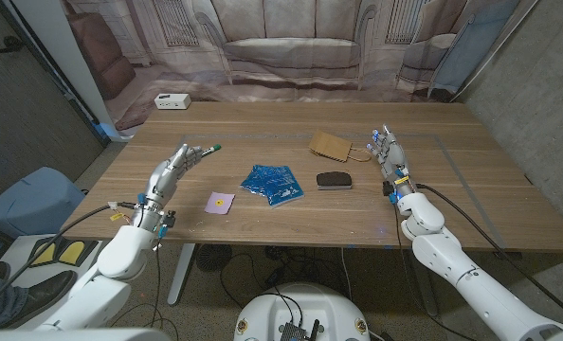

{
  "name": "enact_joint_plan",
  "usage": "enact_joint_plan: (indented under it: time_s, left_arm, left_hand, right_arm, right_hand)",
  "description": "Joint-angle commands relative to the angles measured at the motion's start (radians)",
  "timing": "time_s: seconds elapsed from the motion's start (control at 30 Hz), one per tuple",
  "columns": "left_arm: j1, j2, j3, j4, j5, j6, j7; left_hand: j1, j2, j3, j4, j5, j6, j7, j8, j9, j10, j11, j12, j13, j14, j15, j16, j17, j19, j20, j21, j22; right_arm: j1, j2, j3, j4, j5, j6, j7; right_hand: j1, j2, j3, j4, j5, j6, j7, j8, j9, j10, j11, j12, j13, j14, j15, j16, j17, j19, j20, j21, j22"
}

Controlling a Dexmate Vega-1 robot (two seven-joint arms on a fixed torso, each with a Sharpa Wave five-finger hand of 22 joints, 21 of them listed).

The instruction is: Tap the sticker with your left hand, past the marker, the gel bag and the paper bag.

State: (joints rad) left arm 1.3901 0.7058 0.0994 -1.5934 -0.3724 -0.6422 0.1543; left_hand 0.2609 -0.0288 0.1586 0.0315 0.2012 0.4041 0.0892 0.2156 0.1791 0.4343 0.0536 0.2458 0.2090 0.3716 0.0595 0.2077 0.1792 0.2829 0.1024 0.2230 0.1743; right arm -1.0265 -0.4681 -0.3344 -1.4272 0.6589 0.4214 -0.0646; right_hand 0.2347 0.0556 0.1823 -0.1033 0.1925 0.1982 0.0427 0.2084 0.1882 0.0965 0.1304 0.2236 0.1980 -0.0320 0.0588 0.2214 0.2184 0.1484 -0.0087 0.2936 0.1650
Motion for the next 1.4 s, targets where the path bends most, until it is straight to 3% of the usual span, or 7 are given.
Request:
enact_joint_plan:
  time_s: [0.03,0.5,0.67,0.8,0.93,1.1,1.4]
  left_arm:
    - [0.044,-0.013,-0.028,-0.003,0.021,-0.016,0.014]
    - [0.091,-0.031,-0.070,-0.019,0.137,0.002,0.097]
    - [0.103,-0.044,-0.089,-0.029,0.228,0.012,0.156]
    - [0.099,-0.085,-0.107,-0.021,0.364,-0.002,0.259]
    - [0.098,-0.100,-0.114,-0.018,0.418,-0.008,0.296]
    - [0.101,-0.119,-0.121,-0.017,0.481,-0.029,0.342]
    - [0.136,-0.109,-0.151,-0.084,0.605,0.058,0.390]
  left_hand:
    - [0.003,-0.008,0.002,-0.005,0.005,0.008,0.005,-0.004,0.004,0.014,0.000,0.006,0.002,0.010,0.002,0.005,0.002,0.015,-0.001,0.004,0.004]
    - [0.003,-0.009,0.000,-0.006,0.005,0.020,0.007,-0.003,0.005,0.029,0.004,0.009,0.001,0.024,0.002,0.006,0.003,0.032,0.004,0.006,0.004]
    - [0.004,-0.009,-0.001,-0.007,0.006,0.029,0.006,-0.002,0.005,0.040,0.004,0.011,0.000,0.036,-0.002,0.007,0.003,0.043,0.007,0.007,0.004]
    - [0.004,-0.010,-0.004,-0.009,0.007,0.064,0.001,0.005,0.005,0.076,0.003,0.020,-0.001,0.072,-0.006,0.014,0.003,0.068,0.007,0.010,0.005]
    - [0.006,-0.009,-0.006,-0.011,0.008,0.091,-0.001,0.009,0.005,0.099,-0.017,0.025,-0.001,0.100,-0.008,0.018,0.003,0.088,0.010,0.012,0.005]
    - [0.008,-0.009,-0.007,-0.013,0.009,0.115,-0.002,0.013,0.005,0.122,-0.013,0.029,-0.002,0.120,-0.013,0.019,0.002,0.104,0.012,0.013,0.005]
    - [0.011,-0.008,-0.008,-0.015,0.011,0.129,-0.005,0.014,0.005,0.127,-0.014,0.028,-0.002,0.129,-0.013,0.018,0.002,0.113,0.013,0.012,0.005]
  right_arm:
    - [-0.013,0.003,-0.001,-0.015,-0.008,0.004,-0.018]
    - [-0.023,0.013,-0.007,-0.021,-0.025,0.012,-0.040]
    - [-0.030,0.012,-0.008,-0.031,-0.033,0.013,-0.050]
    - [-0.041,0.007,-0.008,-0.048,-0.042,0.007,-0.066]
    - [-0.048,0.005,-0.007,-0.060,-0.047,0.004,-0.077]
    - [-0.058,0.002,-0.007,-0.073,-0.048,-0.005,-0.085]
    - [-0.069,0.000,-0.008,-0.089,-0.050,-0.010,-0.094]
  right_hand:
    - [0.002,0.007,-0.001,-0.006,-0.004,0.011,-0.001,0.001,0.004,0.008,0.003,-0.003,0.001,0.004,0.005,-0.003,0.000,0.007,0.002,-0.003,0.006]
    - [0.003,0.007,-0.001,-0.008,-0.004,0.016,-0.001,0.001,0.004,0.013,0.002,-0.002,0.001,0.013,0.001,-0.001,-0.001,0.019,-0.003,-0.005,0.006]
    - [0.003,0.007,-0.001,-0.009,-0.004,0.019,-0.001,0.001,0.004,0.015,0.001,-0.003,0.001,0.013,0.000,-0.002,-0.001,0.020,-0.003,-0.007,0.006]
    - [0.003,0.007,-0.001,-0.009,-0.004,0.019,-0.001,0.001,0.004,0.015,0.002,-0.003,0.001,0.013,0.001,-0.002,-0.001,0.020,-0.002,-0.008,0.006]
    - [0.003,0.007,-0.002,-0.010,-0.004,0.020,-0.002,0.000,0.004,0.015,0.000,-0.003,0.001,0.013,0.001,-0.002,-0.002,0.021,-0.001,-0.010,0.006]
    - [0.003,0.006,-0.002,-0.010,-0.004,0.020,-0.002,0.000,0.004,0.018,0.000,-0.003,0.001,0.015,-0.001,-0.002,-0.002,0.024,-0.003,-0.010,0.006]
    - [0.002,0.007,-0.002,-0.010,-0.005,0.021,-0.003,-0.001,0.004,0.018,0.001,-0.004,0.001,0.016,0.000,-0.002,-0.002,0.025,-0.004,-0.014,0.006]
